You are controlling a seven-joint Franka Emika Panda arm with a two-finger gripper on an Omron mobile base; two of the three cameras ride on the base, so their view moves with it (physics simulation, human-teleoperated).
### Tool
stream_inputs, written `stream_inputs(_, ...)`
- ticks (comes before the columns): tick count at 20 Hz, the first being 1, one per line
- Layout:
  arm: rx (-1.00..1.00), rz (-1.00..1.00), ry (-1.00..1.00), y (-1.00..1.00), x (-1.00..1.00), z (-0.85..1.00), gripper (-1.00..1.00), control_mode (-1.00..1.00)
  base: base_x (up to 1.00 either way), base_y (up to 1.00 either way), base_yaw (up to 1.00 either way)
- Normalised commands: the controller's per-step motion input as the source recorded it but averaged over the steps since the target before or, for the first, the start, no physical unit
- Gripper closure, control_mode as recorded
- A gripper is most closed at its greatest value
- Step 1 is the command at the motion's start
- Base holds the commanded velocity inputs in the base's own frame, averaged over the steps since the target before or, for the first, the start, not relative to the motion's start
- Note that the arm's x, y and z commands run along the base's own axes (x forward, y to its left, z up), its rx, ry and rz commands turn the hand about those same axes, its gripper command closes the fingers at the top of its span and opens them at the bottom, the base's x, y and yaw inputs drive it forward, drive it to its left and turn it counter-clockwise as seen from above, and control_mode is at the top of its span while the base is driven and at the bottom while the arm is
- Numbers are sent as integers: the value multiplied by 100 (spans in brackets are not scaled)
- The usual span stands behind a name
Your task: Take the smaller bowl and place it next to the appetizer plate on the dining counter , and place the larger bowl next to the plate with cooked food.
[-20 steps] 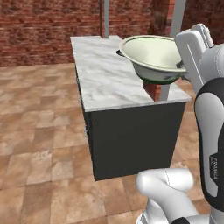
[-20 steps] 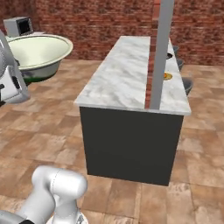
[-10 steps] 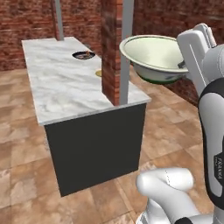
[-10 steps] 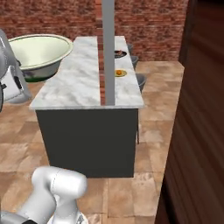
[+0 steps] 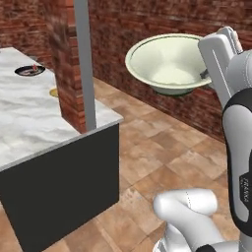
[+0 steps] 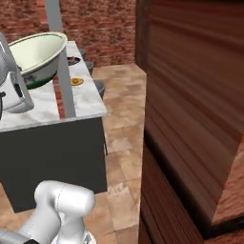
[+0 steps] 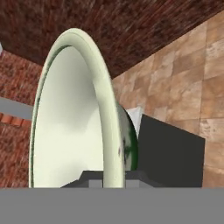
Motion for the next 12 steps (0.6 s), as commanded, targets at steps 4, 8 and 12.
stream_inputs(4, 0, 0, 0, 0, 0, 0, 100, 100, 89, -88, -43)
stream_inputs(8, 0, 0, 0, 0, 0, 0, 100, 100, 94, -83, -39)
stream_inputs(12, 0, 0, 0, 0, 0, 0, 100, 100, 99, -51, -33)
